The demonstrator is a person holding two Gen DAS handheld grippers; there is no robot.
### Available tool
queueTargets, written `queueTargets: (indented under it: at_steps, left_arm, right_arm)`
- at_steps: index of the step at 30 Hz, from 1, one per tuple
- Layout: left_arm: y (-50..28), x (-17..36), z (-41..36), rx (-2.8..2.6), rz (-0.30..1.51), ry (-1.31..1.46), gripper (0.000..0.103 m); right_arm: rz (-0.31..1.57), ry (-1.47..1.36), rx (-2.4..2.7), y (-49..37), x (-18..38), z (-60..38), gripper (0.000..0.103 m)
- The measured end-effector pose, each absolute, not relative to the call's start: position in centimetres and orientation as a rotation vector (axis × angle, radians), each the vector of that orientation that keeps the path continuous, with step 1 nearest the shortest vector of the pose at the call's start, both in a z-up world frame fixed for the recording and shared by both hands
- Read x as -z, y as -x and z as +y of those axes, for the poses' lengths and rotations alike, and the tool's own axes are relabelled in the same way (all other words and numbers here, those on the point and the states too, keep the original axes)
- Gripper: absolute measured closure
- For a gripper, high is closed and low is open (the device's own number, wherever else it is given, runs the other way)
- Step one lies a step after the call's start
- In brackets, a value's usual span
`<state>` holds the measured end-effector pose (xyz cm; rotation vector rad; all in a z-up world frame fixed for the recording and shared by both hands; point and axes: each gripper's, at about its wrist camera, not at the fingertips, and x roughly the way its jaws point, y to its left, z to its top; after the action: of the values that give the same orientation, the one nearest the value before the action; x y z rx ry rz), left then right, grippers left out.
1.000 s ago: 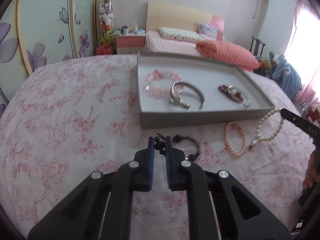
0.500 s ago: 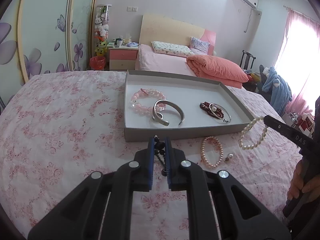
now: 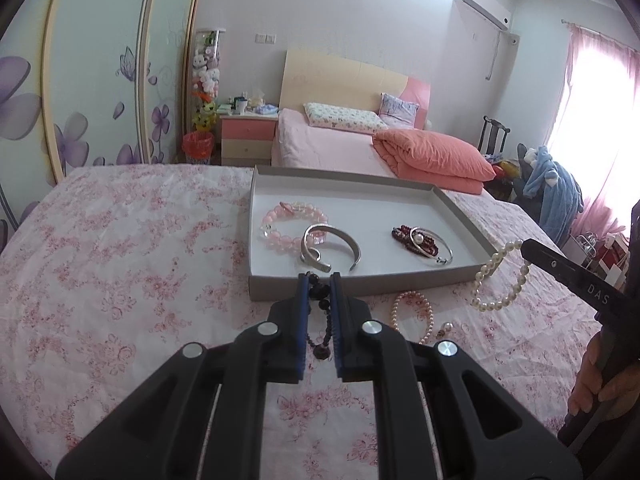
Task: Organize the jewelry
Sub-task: 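Carry black bead bracelet with left tool while right tool carries pearl bracelet to tray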
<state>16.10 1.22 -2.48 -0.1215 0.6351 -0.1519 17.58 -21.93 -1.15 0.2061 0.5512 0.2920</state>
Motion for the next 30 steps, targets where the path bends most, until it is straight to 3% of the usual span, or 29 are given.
queueTargets:
  at_steps: [30]
  left_arm:
    - [-12.7,-1.9,-1.8,0.118,0.41,0.023,0.092]
  right_arm:
    - [0.267,-0.085,-0.272,-12.9,-3.4,-19.5,0.093]
